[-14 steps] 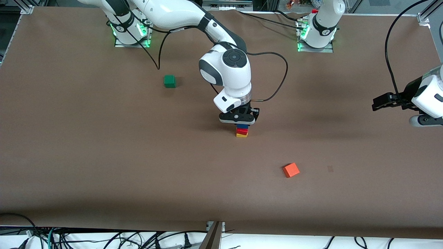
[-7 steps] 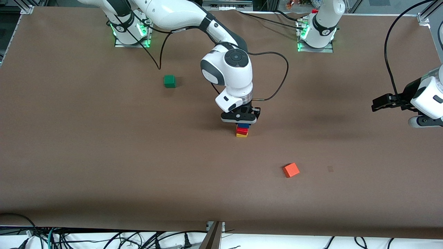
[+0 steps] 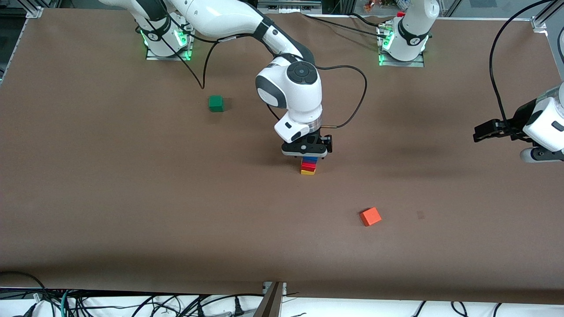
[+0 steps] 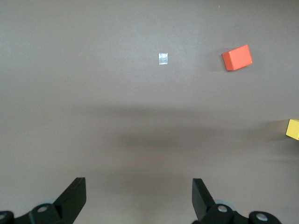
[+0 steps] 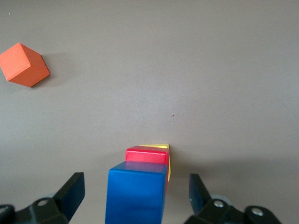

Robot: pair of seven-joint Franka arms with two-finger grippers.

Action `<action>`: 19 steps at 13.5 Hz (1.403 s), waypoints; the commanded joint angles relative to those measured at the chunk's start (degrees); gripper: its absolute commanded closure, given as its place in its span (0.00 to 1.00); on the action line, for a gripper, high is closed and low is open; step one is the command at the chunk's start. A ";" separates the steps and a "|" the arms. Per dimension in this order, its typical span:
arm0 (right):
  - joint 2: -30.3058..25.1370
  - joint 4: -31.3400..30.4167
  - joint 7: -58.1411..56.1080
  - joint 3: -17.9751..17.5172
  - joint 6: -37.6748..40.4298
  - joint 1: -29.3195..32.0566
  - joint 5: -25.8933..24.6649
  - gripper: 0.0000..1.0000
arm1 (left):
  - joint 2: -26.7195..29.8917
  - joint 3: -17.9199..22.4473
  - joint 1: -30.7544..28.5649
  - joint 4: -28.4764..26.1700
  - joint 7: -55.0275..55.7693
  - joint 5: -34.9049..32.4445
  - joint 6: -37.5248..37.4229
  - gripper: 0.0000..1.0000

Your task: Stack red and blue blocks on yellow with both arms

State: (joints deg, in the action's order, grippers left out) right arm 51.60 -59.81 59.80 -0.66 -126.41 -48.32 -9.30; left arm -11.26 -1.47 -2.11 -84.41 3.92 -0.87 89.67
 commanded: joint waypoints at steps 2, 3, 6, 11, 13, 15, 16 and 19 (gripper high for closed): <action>-1.84 2.24 -0.74 -0.04 6.67 2.42 0.07 0.00 | 1.42 0.59 0.52 -1.28 -0.40 1.22 0.41 0.00; -3.77 2.24 -0.74 -0.13 9.49 4.01 1.64 0.00 | 1.50 0.59 0.52 -1.28 -0.49 1.22 0.41 0.00; -9.57 1.98 -2.74 0.31 17.05 11.63 9.37 0.00 | 1.42 0.59 0.52 -1.28 -0.40 1.22 0.41 0.00; -22.72 -9.39 -21.44 0.40 27.62 26.93 16.39 0.00 | 1.50 0.51 0.70 -1.28 -0.23 1.22 0.41 0.00; -32.65 -20.38 -29.35 0.66 27.27 31.42 17.47 0.00 | 1.41 0.42 0.70 -1.28 -0.23 1.22 0.41 0.00; -41.18 -29.44 -36.21 2.76 27.62 33.63 17.82 0.00 | 1.42 0.42 0.70 -1.28 -0.23 1.22 0.41 0.00; -45.66 -34.09 -39.46 3.99 27.28 33.73 17.74 0.00 | 1.50 0.42 0.70 -1.28 -0.23 1.22 0.41 0.00; -53.78 -41.34 -46.69 6.37 27.71 34.25 16.51 0.00 | 1.50 0.42 0.70 -1.28 -0.23 1.22 0.41 0.00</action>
State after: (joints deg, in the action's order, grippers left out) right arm 4.48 -93.43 17.04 5.09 -97.37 -14.12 7.26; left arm -11.18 -1.54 -1.84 -84.44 3.94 -0.86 89.68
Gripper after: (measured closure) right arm 0.000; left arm 0.000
